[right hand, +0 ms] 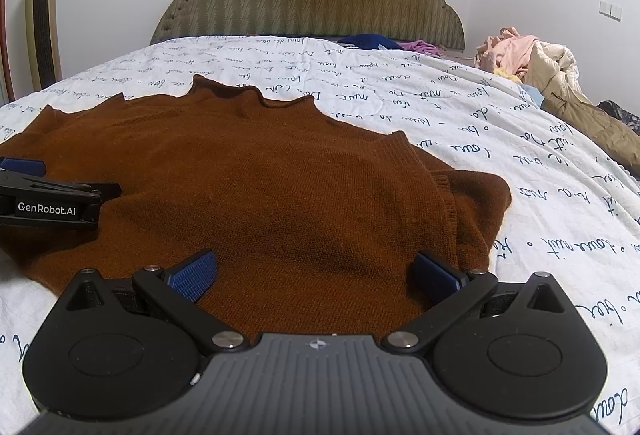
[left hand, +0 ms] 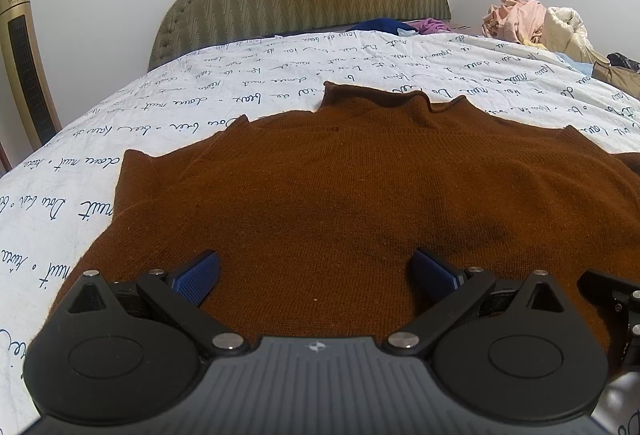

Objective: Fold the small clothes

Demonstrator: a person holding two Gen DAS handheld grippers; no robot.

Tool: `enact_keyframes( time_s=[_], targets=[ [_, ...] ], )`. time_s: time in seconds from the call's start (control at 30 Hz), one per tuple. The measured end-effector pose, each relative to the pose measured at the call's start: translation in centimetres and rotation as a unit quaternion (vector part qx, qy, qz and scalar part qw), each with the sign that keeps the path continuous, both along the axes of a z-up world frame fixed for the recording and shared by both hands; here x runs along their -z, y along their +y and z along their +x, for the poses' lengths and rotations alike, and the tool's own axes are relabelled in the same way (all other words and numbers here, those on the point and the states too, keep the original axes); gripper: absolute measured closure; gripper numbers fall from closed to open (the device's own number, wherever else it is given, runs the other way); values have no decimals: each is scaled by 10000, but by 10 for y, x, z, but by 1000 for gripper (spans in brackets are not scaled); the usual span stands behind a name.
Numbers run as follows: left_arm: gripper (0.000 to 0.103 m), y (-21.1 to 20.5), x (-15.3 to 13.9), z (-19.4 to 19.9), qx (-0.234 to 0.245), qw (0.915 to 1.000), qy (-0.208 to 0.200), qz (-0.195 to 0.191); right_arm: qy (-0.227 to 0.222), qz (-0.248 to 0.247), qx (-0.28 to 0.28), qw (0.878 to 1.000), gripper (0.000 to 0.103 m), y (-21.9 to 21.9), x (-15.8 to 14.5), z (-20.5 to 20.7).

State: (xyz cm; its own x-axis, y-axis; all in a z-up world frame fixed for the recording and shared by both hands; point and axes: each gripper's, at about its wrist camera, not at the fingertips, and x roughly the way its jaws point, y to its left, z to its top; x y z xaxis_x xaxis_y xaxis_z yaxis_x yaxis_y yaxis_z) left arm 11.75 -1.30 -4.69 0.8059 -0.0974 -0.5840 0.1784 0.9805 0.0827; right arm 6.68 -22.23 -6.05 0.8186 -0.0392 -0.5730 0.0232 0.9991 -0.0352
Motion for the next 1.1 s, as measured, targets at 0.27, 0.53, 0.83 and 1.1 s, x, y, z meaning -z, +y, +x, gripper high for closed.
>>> enact_keyframes(
  time_s=[0.27,0.53,0.83,1.1],
  targets=[
    [0,0,0,0,-1,10000,0,1,2,8,-2,10000,0,0,0,0],
    [0,0,0,0,-2,10000,0,1,-4,5,1,10000,0,0,0,0],
    [0,0,0,0,-2,10000,-1,1,-8,6,-1,10000,0,0,0,0],
    [0,0,0,0,-2,10000,0,1,-24,59,6,10000,0,0,-1,0]
  ],
)
